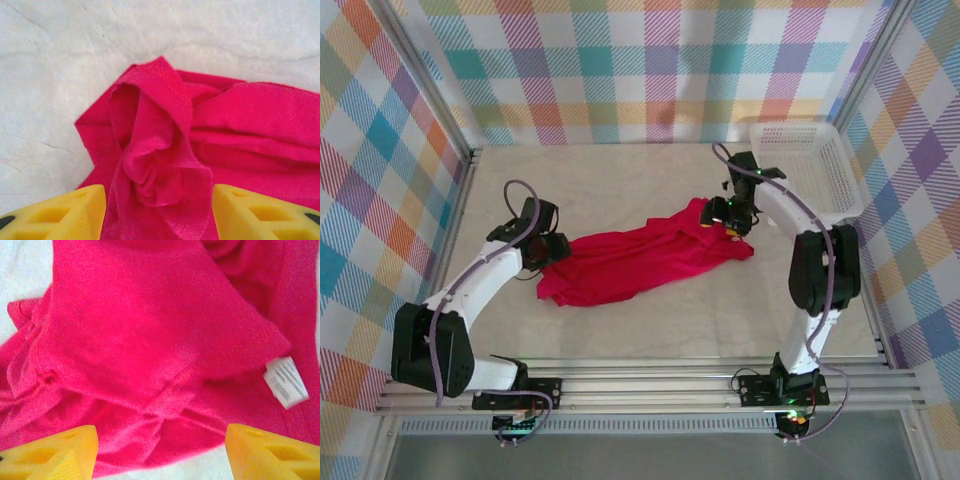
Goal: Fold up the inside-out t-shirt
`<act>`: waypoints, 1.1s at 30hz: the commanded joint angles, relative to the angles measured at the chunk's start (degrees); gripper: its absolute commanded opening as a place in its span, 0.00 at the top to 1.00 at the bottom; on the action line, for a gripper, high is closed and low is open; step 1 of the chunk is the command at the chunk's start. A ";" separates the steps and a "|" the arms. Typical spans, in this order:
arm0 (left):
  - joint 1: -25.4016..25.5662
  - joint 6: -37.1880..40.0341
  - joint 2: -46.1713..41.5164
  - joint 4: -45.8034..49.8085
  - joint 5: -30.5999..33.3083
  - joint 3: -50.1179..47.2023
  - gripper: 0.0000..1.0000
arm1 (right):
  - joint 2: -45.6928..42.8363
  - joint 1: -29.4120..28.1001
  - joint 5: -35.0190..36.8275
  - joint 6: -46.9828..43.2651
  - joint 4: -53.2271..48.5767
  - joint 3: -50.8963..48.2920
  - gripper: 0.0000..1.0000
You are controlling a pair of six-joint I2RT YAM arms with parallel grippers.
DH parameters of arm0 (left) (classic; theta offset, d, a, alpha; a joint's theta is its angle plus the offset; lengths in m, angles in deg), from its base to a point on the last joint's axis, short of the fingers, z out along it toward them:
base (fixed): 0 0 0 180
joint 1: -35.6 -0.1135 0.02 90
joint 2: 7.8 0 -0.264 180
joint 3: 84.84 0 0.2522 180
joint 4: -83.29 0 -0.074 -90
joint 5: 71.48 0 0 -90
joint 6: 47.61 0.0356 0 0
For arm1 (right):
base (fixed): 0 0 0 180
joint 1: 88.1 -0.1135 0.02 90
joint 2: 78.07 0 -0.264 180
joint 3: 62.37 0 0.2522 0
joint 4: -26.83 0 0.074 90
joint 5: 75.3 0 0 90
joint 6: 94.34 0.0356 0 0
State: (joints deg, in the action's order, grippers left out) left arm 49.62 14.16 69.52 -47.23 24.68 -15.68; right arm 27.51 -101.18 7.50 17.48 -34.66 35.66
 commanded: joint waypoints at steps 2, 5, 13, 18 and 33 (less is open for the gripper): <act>-2.00 0.36 -0.84 2.33 1.41 2.62 0.38 | 0.07 0.78 -0.05 0.63 4.17 -2.84 0.32; -3.24 0.29 0.75 2.34 0.05 3.24 0.38 | 1.52 0.86 0.27 0.94 5.92 -3.30 0.31; -6.11 -1.65 6.59 -3.04 -4.67 2.49 0.38 | 8.81 2.71 0.88 0.48 7.69 2.26 0.30; -6.03 -2.09 11.23 -6.21 -9.28 4.83 0.38 | 11.55 2.89 -0.21 0.69 8.50 3.15 0.35; -4.25 -1.01 8.84 2.51 -3.48 9.56 0.36 | 10.70 2.97 -0.97 0.76 9.76 1.55 0.93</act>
State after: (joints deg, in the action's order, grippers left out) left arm 44.55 12.13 82.56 -49.81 16.90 -8.89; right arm 38.92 -98.54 7.52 18.73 -25.28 37.46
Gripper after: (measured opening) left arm 0.639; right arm 0.091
